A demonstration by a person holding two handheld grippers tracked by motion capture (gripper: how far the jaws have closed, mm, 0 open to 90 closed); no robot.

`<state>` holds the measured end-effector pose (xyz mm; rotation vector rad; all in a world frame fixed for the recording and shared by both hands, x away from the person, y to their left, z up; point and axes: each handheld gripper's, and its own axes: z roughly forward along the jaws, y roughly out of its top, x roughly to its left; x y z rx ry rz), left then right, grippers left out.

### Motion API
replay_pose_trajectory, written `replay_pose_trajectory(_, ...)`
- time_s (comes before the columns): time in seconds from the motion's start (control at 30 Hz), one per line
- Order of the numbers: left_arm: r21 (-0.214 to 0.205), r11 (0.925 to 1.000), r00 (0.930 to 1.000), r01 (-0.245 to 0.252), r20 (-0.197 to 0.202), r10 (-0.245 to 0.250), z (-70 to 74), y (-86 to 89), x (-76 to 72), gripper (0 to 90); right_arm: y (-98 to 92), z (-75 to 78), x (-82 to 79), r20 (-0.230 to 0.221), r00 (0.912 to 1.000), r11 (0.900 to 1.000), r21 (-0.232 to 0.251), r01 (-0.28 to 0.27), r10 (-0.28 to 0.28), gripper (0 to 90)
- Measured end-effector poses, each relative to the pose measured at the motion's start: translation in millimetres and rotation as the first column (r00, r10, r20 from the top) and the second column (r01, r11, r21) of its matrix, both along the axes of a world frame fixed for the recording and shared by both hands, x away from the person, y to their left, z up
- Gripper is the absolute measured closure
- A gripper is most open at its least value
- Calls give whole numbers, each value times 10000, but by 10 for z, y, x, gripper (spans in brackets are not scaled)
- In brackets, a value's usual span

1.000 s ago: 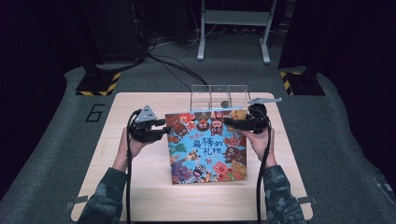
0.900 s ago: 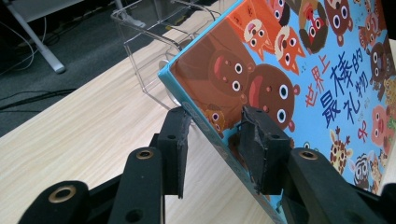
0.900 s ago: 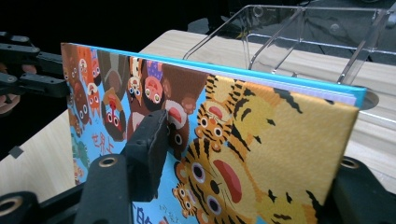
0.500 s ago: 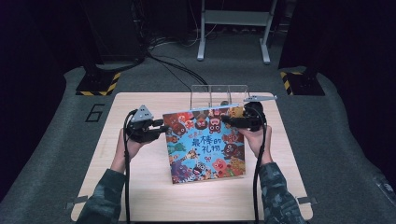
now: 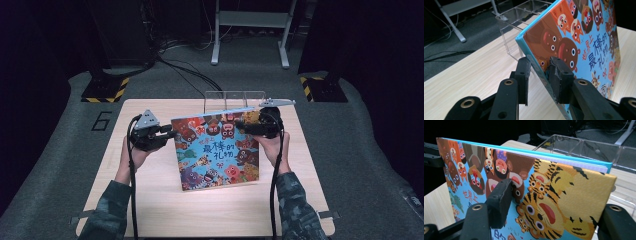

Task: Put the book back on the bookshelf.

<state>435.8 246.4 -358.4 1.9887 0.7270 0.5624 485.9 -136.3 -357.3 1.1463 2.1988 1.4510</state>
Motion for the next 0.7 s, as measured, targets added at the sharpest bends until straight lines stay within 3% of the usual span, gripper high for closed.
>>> replay_pose_trajectory(0.13,-70,10000,9997,-46,260,48,50,22,-11,699,15,34,-20,412,9991,10000,39,-68,66,372)
replay_pose_trajectory(0.23,-98,9999,9998,-139,163,140,29,48,9,698,48,36,-32,588,9983,10000,-59,-40,43,372)
replay_pose_trajectory(0.37,-753,9971,9999,97,82,-91,-18,102,8,695,66,20,-45,876,9960,9996,-237,-177,197,371)
replay_pose_trajectory(0.47,-872,9959,9997,243,-23,-246,-33,103,22,687,63,23,-54,904,9956,9994,-265,-234,257,371)
replay_pose_trajectory(0.57,-1393,9890,9985,492,-153,-518,-59,125,61,679,59,15,-62,957,9950,9995,-208,-255,274,371)
replay_pose_trajectory(0.7,-1233,9911,9984,497,-220,-528,-51,105,82,667,63,16,-59,960,9950,9995,-223,-244,265,371)
